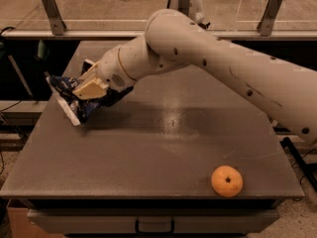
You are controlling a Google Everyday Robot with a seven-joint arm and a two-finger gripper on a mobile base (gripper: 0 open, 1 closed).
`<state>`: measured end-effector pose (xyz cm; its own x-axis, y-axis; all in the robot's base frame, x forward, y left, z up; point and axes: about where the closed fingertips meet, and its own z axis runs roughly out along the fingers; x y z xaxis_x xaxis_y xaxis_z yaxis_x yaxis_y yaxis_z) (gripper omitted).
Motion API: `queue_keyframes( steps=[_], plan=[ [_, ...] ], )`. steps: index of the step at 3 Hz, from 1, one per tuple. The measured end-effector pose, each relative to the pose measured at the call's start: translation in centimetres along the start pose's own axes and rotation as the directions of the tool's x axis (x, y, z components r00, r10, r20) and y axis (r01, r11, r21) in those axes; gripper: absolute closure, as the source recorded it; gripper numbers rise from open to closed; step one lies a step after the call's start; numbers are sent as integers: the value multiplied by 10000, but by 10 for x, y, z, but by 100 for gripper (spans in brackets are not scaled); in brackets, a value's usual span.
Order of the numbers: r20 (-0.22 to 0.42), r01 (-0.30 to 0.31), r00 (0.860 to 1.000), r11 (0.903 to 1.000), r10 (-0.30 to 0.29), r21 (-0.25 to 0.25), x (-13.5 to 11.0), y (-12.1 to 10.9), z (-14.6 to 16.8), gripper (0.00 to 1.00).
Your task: Move blue chip bag near orange can
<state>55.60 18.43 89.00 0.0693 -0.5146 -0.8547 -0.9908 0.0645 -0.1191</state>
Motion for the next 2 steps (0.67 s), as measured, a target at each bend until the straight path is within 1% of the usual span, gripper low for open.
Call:
queue_keyframes(
  steps=[1,2],
  plan=[
    [182,654,9976,9957,-667,659,-32,-3,-43,100],
    [161,665,9976,9957,-676,646,-32,-3,-43,100]
  ],
)
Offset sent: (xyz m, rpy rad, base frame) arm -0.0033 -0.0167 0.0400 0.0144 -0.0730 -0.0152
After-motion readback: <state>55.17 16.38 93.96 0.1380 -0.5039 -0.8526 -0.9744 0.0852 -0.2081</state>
